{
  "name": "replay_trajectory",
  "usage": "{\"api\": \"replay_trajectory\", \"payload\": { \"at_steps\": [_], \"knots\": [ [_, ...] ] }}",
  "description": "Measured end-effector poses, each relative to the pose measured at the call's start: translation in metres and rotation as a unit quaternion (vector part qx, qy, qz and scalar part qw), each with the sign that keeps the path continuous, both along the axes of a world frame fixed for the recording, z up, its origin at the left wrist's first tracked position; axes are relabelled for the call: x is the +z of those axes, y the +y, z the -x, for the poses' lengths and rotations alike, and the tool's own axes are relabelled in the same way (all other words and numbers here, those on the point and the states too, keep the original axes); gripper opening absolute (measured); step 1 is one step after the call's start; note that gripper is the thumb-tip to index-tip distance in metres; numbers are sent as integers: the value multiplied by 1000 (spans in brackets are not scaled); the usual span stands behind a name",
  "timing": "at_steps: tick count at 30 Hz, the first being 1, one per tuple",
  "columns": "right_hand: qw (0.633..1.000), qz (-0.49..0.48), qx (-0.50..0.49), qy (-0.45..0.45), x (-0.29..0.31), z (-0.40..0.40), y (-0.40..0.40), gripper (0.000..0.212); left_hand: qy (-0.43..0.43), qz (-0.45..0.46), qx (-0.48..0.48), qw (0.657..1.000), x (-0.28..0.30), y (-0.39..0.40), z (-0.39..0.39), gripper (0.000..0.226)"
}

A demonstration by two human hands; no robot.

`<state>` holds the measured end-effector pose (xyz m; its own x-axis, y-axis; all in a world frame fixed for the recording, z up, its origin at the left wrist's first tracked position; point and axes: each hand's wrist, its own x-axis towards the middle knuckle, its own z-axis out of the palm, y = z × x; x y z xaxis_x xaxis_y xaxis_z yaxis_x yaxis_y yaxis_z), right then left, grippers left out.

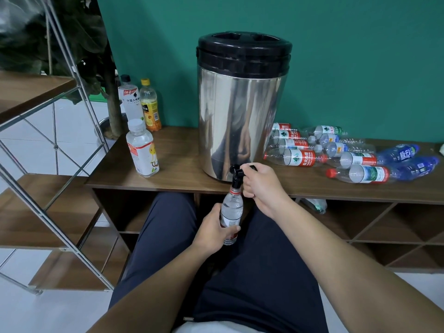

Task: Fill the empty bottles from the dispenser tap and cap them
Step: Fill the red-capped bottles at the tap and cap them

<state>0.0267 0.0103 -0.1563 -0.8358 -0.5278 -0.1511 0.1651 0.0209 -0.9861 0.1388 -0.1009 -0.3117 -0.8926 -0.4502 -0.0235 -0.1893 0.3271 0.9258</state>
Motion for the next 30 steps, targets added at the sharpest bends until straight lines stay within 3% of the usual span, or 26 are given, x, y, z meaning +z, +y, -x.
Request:
{"api": "replay_trajectory", "payload": {
  "at_steps": [3, 10, 16, 22, 24, 27, 30],
  "knots": [
    [1000, -17, 10, 13, 5, 1, 1, 29, 0, -1, 4, 1000, 0, -1, 1, 46],
    [998, -36, -4, 42, 2, 6, -4, 27, 2, -6, 7, 1000, 1, -1, 1, 47],
    [938, -201, -17, 282, 9, 10, -4, 19, 5, -1, 5, 1000, 0, -1, 1, 47],
    [898, -201, -11, 390, 12, -2, -1, 28, 3, -2, 4, 1000, -1, -2, 1, 48],
    [899, -177, 4, 401, 13, -6, 5, 33, -1, 0, 5, 1000, -2, -2, 2, 47],
    [928, -126, -38, 348, 10, 1, 22, 39, -8, 0, 2, 1000, -4, -2, 2, 47],
    [900, -194, -90, 380, -8, 30, 41, 41, -14, 0, 5, 1000, -5, -3, 2, 48]
  ]
}}
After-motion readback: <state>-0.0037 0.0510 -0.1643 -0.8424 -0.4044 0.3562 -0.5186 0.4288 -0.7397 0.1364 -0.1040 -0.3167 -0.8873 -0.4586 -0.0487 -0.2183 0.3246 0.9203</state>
